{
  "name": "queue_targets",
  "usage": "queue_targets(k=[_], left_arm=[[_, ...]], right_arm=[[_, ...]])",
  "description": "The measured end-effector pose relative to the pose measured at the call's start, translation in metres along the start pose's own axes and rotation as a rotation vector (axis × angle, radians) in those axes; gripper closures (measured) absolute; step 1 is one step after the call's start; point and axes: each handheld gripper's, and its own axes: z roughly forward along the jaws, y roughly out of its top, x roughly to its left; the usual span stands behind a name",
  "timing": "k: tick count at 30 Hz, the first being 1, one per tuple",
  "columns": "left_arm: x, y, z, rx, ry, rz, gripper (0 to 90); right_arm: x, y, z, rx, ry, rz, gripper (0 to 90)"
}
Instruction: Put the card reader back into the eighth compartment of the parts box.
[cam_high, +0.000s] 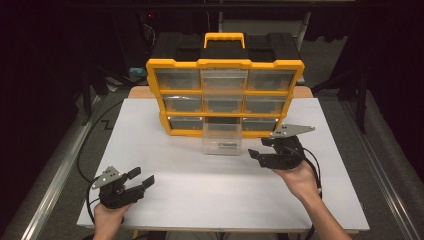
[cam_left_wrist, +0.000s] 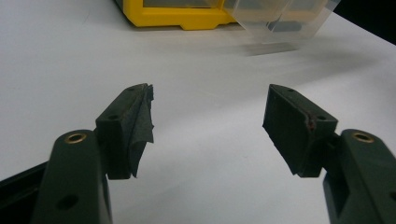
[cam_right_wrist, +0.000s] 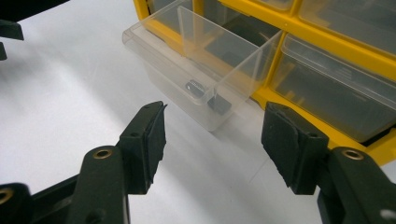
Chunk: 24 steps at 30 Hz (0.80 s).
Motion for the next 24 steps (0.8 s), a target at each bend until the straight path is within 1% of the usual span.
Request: queue_targets(k=[9, 18, 20, 24], left_arm=[[0.0, 0.0, 0.0, -0.001, -0.001, -0.002, 33.3], [0.001, 0.0, 0.0, -0.005, -0.004, -0.009, 33.3], [0.001, 0.0, 0.0, -0.007, -0.005, -0.012, 33.3], [0.001, 0.0, 0.0, -0.009, -0.003, -0.014, 33.3]], right_arm=[[-0.003, -0.009, -0.005, -0.017, -0.004, 0.011, 39.5], [-0.009, -0.025, -0.009, -0.038, -0.01, 0.036, 38.3], [-0.01, -0.03, -0.011, -0.043, -0.014, 0.049, 38.0], [-0.012, -0.034, -0.012, -0.048, -0.018, 0.052, 37.4]])
